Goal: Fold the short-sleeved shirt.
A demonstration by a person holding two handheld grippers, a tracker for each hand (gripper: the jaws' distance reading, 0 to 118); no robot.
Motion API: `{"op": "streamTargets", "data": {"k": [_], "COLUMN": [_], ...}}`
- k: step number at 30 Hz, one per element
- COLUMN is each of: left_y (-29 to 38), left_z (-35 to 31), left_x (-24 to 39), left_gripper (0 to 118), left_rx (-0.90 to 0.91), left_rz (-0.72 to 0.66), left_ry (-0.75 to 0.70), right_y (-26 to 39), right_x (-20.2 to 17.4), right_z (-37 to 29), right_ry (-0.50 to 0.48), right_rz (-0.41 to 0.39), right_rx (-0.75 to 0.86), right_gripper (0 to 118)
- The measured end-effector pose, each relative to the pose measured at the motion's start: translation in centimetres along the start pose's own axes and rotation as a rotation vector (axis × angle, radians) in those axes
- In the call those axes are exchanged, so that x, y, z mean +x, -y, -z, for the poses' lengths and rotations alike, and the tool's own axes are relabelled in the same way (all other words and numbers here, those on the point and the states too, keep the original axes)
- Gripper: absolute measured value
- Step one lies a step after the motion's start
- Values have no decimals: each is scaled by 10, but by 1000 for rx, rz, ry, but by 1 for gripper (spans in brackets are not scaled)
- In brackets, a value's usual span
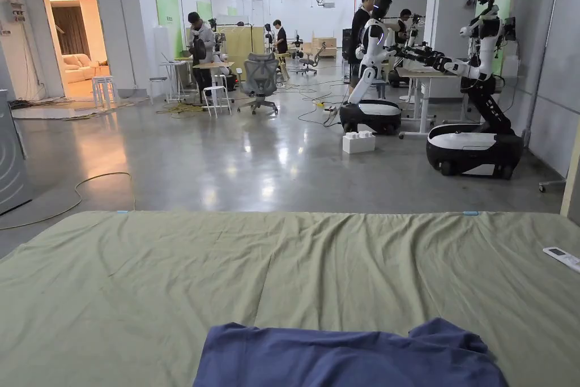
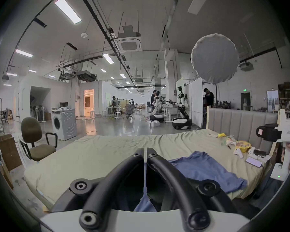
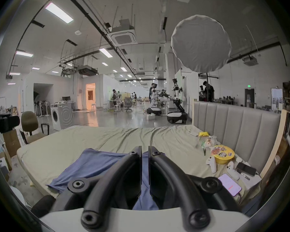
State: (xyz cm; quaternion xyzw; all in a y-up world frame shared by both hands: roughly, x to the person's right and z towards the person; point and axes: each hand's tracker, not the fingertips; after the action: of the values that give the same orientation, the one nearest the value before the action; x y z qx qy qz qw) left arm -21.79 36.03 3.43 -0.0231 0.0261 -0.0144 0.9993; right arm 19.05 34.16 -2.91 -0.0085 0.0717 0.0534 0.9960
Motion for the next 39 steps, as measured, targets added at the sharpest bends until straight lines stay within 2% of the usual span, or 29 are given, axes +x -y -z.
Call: {"op": "streamTargets", "data": {"k": [1,2,3,4,5,7,8,14,17,23,28,29,30,31,34,35,39], "left_y": [-1,-2,-2,0,-2,-3,-2,-3,-2,12,52,65,77,91,134,148,200], "left_z": [0,0,1,0,0,0,-1,-1,0,8,23,28,32,37,54,59,77], "left_x": [1,3,5,5,5,4,3,-1,-6,-21,-48,-54,-60,-67,-86,-91,-105], "left_gripper": [0,0,0,0,0,0,0,0,0,0,0,0,1,8,70,79,78], "left_rx": [-13,-15,-21,-24,-20,-12,-13,-9,-10,-43,-192,-225,-244,-271,-384,-406,-553], "left_rz": [-2,5,14,22,36,21,12,11,-13,-27,-46,-53,-63,-71,-79,-76,-59], "left_ry": [28,17,9,13,17,16,22,17,11,9,-12,-2,2,5,50,50,78], "right_y": [4,5,1,2,5,0,3,3,4,9,28,35,37,43,53,58,66], "right_x": [0,-2,-5,-6,-7,-10,-10,-11,-12,-9,-8,-9,-11,-13,-18,-19,-23], "right_z": [2,1,-1,-1,0,-3,-2,0,1,4,12,14,15,15,16,16,19], "right_ry": [-29,-1,1,-17,-22,-14,-23,-19,-5,-26,-36,-38,-33,-39,-59,-67,-72], "right_rz": [53,54,-13,-15,18,-34,-3,15,-1,66,102,135,116,133,128,125,122], "right_rx": [-92,-115,-43,-51,-93,-36,-65,-82,-87,-100,-191,-243,-229,-273,-306,-322,-374], "right_gripper": [2,2,2,2,2,2,2,1,1,1,1,1,1,1,1,1,1]}}
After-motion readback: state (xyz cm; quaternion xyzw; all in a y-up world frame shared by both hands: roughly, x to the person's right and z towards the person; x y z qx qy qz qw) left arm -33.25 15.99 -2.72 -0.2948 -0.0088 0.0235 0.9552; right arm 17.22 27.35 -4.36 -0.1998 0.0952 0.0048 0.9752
